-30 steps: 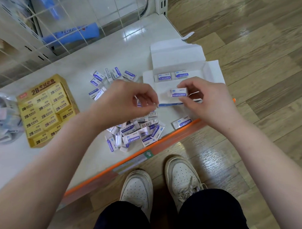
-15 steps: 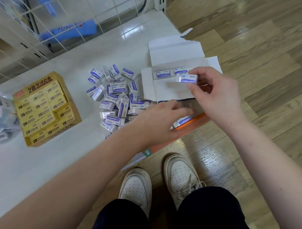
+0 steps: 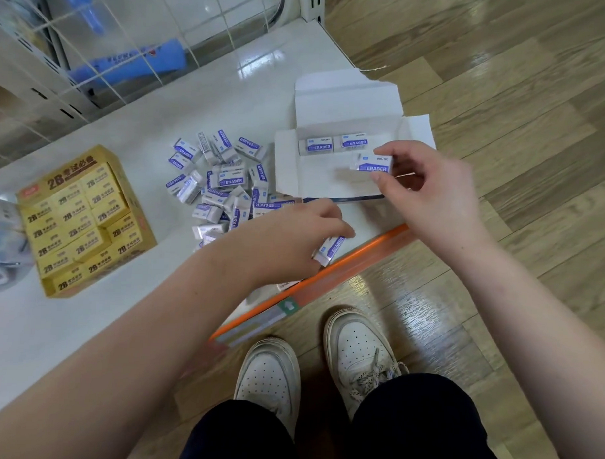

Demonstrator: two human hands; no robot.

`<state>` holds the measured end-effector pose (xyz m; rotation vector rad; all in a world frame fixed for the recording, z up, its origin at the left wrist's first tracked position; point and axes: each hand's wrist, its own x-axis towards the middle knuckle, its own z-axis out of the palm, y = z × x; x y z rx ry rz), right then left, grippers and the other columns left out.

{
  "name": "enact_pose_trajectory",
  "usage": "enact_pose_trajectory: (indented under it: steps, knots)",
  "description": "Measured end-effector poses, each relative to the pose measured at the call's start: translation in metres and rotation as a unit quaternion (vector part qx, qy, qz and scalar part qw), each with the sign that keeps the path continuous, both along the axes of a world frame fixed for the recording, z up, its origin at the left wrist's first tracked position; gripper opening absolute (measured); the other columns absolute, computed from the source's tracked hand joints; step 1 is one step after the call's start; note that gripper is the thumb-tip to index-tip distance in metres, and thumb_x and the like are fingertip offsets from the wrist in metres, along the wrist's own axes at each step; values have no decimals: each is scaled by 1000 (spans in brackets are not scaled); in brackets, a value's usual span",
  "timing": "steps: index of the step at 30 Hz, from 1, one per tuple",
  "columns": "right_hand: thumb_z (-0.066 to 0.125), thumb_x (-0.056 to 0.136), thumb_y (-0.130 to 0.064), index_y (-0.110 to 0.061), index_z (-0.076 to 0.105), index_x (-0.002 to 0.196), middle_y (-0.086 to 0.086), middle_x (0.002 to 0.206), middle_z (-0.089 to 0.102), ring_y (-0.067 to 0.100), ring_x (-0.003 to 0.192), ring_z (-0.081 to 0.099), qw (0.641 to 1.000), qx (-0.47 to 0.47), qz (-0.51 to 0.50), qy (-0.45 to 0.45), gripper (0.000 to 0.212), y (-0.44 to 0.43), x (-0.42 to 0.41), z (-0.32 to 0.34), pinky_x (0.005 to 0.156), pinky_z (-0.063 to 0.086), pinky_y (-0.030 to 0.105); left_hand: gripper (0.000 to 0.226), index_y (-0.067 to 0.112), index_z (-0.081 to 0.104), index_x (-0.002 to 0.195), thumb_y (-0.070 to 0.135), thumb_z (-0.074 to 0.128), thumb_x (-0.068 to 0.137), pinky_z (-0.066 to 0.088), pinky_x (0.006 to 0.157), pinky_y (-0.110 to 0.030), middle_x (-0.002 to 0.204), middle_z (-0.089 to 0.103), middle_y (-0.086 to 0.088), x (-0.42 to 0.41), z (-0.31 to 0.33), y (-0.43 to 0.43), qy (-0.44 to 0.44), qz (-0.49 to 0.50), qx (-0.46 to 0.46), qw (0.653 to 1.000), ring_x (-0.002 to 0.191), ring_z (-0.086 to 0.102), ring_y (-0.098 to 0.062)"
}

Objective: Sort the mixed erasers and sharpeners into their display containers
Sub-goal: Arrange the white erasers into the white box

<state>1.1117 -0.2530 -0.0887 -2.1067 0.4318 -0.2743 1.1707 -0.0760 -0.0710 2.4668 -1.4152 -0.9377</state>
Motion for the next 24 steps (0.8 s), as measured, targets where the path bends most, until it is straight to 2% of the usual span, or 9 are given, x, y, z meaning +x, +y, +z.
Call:
enact_pose_trajectory:
  steps: [3, 5, 9, 12, 15, 17, 19, 22, 24]
  knots:
    - [68, 82, -14, -25, 65, 103, -1, 89, 68, 4, 78, 60, 1000, -5, 1, 1, 23, 0, 0, -1, 69, 42, 5, 51, 27, 47, 133, 18, 64, 85, 38, 85, -20, 129, 42, 10, 1, -3, -2, -15, 12, -12, 1000, 93, 41, -3]
    - [68, 82, -14, -24, 65, 103, -1, 89, 68, 5, 79, 60, 1000, -3, 1, -3, 23, 0, 0, -1, 69, 42, 4, 51, 24, 50, 131, 23, 67, 83, 36, 82, -17, 118, 46, 10, 2, -3, 1, -12, 30, -36, 999, 87, 42, -1]
    - [69, 81, -12, -19, 67, 102, -12, 92, 59, -5, 75, 57, 999, -33, -4, -32, 22, -2, 1, -1, 68, 41, 2, 50, 17, 58, 125, 22, 74, 78, 37, 81, -17, 98, 46, 13, 1, 7, 7, -10, 57, -141, 988, 77, 43, 2]
    - [69, 82, -16, -15, 69, 104, -10, 94, 54, 0, 74, 54, 995, -80, -15, -54, 22, -12, 5, 3, 74, 42, 4, 51, 16, 57, 127, 19, 72, 78, 33, 82, -13, 110, 56, 8, 12, 16, 2, -63, 100, -189, 975, 79, 43, 5]
    - [63, 87, -20, -13, 66, 113, -1, 98, 58, 13, 84, 53, 987, -153, -12, -35, 28, -28, 17, 9, 81, 38, 16, 50, 15, 55, 128, 16, 68, 80, 30, 82, -11, 116, 59, 3, 31, 23, -13, -104, 136, -211, 962, 85, 45, 3]
    - [58, 89, -19, -13, 64, 117, 6, 105, 64, 26, 97, 52, 972, -235, -2, -6, 29, -36, 28, 10, 79, 27, 17, 49, 15, 54, 129, 16, 66, 81, 31, 84, -12, 120, 58, 0, 43, 20, -24, -117, 141, -186, 965, 94, 49, -4]
    - [56, 90, -17, -14, 64, 117, 7, 108, 66, 31, 101, 48, 959, -282, 9, 15, 28, -39, 36, 8, 77, 24, 19, 49, 17, 52, 130, 16, 65, 83, 34, 91, -19, 123, 55, -2, 51, 10, -30, -122, 136, -138, 973, 105, 52, -13]
    - [56, 86, -7, -11, 65, 112, 9, 104, 66, 32, 99, 46, 954, -295, 33, 31, 28, -36, 39, 1, 78, 27, 23, 49, 18, 49, 133, 16, 61, 86, 40, 99, -37, 130, 50, -1, 55, -3, -29, -131, 131, -80, 979, 116, 48, -20]
    - [55, 83, -3, -10, 65, 109, 11, 102, 63, 32, 97, 46, 954, -295, 39, 44, 29, -34, 35, -4, 78, 28, 24, 48, 18, 47, 133, 17, 61, 88, 41, 98, -41, 131, 48, -1, 55, -4, -27, -140, 121, -61, 981, 118, 47, -21]
